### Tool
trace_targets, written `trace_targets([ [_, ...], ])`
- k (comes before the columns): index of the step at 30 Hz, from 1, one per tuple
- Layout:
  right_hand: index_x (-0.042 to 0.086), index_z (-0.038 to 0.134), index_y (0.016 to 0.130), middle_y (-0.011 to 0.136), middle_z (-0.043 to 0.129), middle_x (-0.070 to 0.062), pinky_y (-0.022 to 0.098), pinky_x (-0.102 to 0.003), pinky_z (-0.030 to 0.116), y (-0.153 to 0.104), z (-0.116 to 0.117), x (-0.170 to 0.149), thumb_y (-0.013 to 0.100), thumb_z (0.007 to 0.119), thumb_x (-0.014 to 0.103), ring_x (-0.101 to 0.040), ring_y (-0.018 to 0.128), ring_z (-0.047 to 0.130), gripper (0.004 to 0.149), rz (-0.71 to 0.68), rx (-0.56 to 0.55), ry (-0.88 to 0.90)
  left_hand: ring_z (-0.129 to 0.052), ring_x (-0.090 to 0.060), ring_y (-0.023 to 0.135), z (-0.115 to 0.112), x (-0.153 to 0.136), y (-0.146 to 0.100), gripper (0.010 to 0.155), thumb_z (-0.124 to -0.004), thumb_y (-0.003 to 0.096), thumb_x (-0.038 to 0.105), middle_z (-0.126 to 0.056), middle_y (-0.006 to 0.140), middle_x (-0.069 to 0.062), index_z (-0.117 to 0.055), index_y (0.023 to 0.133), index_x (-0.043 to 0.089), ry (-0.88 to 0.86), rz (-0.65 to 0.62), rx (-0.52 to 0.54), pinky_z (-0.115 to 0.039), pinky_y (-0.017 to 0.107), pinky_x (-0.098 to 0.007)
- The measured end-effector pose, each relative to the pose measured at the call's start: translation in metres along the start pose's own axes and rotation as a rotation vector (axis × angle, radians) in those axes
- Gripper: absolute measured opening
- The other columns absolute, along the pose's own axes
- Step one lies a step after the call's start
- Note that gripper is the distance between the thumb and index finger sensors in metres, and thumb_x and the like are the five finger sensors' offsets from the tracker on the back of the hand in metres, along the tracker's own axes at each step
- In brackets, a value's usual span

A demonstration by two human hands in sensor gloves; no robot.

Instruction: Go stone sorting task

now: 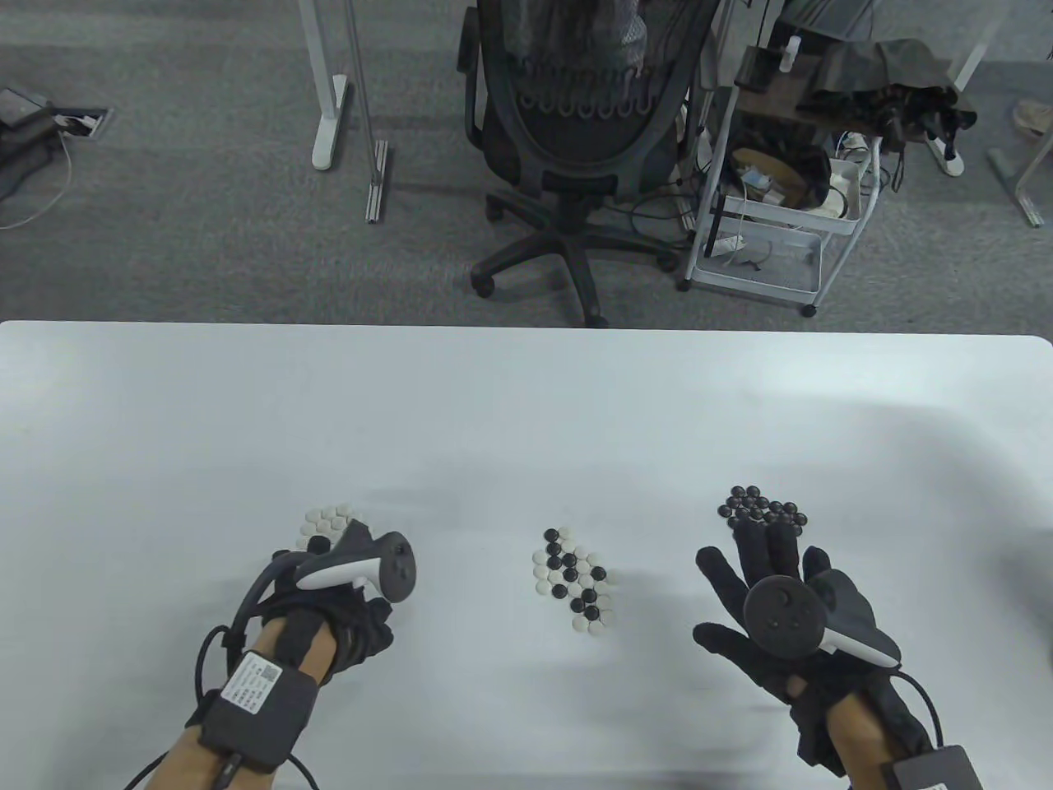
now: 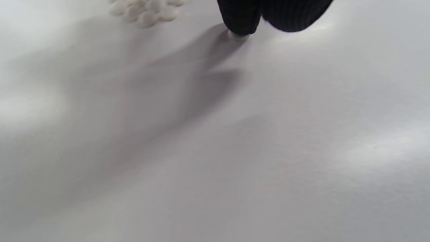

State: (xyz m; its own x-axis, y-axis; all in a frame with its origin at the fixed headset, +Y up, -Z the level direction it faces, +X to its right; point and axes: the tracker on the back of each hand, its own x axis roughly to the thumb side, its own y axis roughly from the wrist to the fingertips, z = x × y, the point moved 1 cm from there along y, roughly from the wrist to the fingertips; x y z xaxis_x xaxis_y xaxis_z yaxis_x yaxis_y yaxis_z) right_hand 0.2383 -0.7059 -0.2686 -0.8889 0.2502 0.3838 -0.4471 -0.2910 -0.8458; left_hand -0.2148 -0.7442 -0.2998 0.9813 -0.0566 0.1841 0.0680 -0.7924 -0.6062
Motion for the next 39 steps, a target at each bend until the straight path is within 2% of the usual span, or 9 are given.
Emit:
trace_targets([
  [6,0.012,0.016,0.114,0.105,-0.011,-0.032,0.054,-0.081,0.003,0.000,-0.001,-0.001,0.054,0.053,0.056,-0.058,0.088,-0.013,0.083,0.006,-0.007,0.005,0.016,-0.060,0.090,-0.001,-0.021,0.012,0.064,-0.047,0.0566,0.044,0.015,0.110,-0.032,-0.035,0.117,0.029,-0.078,0.028,0.024,-0.001,0.057,-0.084],
  [16,0.012,0.017,0.115,0.105,-0.011,-0.032,0.054,-0.081,0.003,0.000,-0.001,-0.002,0.054,0.053,0.056,-0.058,0.088,-0.013,0.083,0.012,0.000,0.006,0.018,-0.059,0.090,0.020,-0.019,0.028,0.064,-0.046,0.0556,0.045,0.016,0.109,-0.031,-0.035,0.117,0.031,-0.132,0.041,0.019,0.000,0.058,-0.083],
  [18,0.012,0.017,0.115,0.105,-0.011,-0.032,0.054,-0.081,0.003,0.000,-0.001,-0.002,0.054,0.053,0.056,-0.058,0.088,-0.013,0.083,0.010,-0.005,0.009,0.019,-0.059,0.090,0.028,-0.019,0.025,0.064,-0.046,0.0554,0.045,0.017,0.109,-0.031,-0.035,0.117,0.030,-0.138,0.062,0.026,0.001,0.058,-0.083],
  [21,0.012,0.017,0.115,0.105,-0.011,-0.032,0.054,-0.081,0.003,0.000,-0.001,-0.003,0.054,0.053,0.056,-0.058,0.088,-0.013,0.083,0.007,-0.008,0.010,0.019,-0.059,0.090,0.052,-0.010,0.011,0.066,-0.046,0.0554,0.046,0.017,0.110,-0.031,-0.035,0.118,0.028,-0.171,0.017,0.105,0.001,0.058,-0.083],
  [24,0.012,0.017,0.115,0.105,-0.011,-0.032,0.054,-0.081,0.003,0.000,-0.001,-0.003,0.054,0.053,0.056,-0.058,0.088,-0.013,0.083,0.008,-0.007,0.010,0.017,-0.059,0.091,0.073,0.007,-0.002,0.068,-0.047,0.0559,0.047,0.013,0.112,-0.032,-0.043,0.120,0.024,-0.201,-0.040,0.148,0.000,0.058,-0.084],
  [28,0.012,0.017,0.115,0.105,-0.011,-0.032,0.054,-0.081,0.003,-0.001,-0.001,-0.002,0.054,0.053,0.056,-0.058,0.088,-0.013,0.083,0.007,-0.011,0.009,0.013,-0.061,0.093,0.086,0.040,-0.006,0.068,-0.048,0.0567,0.048,0.007,0.116,-0.032,-0.054,0.119,0.022,-0.162,-0.110,0.139,-0.002,0.059,-0.084],
  [33,0.012,0.017,0.115,0.105,-0.011,-0.032,0.054,-0.081,0.003,-0.002,-0.001,-0.002,0.054,0.053,0.056,-0.058,0.088,-0.013,0.083,0.004,-0.013,0.010,0.009,-0.061,0.094,0.088,0.085,0.007,0.067,-0.046,0.0561,0.049,0.003,0.117,-0.032,-0.058,0.117,0.024,-0.079,-0.215,0.091,-0.006,0.060,-0.084],
  [39,0.012,0.017,0.115,0.105,-0.010,-0.032,0.054,-0.081,0.003,-0.003,-0.002,-0.002,0.054,0.053,0.056,-0.058,0.088,-0.013,0.083,0.001,-0.013,0.013,0.009,-0.061,0.094,0.075,0.138,0.022,0.066,-0.046,0.0562,0.049,0.003,0.117,-0.032,-0.054,0.118,0.025,0.085,-0.277,0.031,-0.005,0.059,-0.084],
])
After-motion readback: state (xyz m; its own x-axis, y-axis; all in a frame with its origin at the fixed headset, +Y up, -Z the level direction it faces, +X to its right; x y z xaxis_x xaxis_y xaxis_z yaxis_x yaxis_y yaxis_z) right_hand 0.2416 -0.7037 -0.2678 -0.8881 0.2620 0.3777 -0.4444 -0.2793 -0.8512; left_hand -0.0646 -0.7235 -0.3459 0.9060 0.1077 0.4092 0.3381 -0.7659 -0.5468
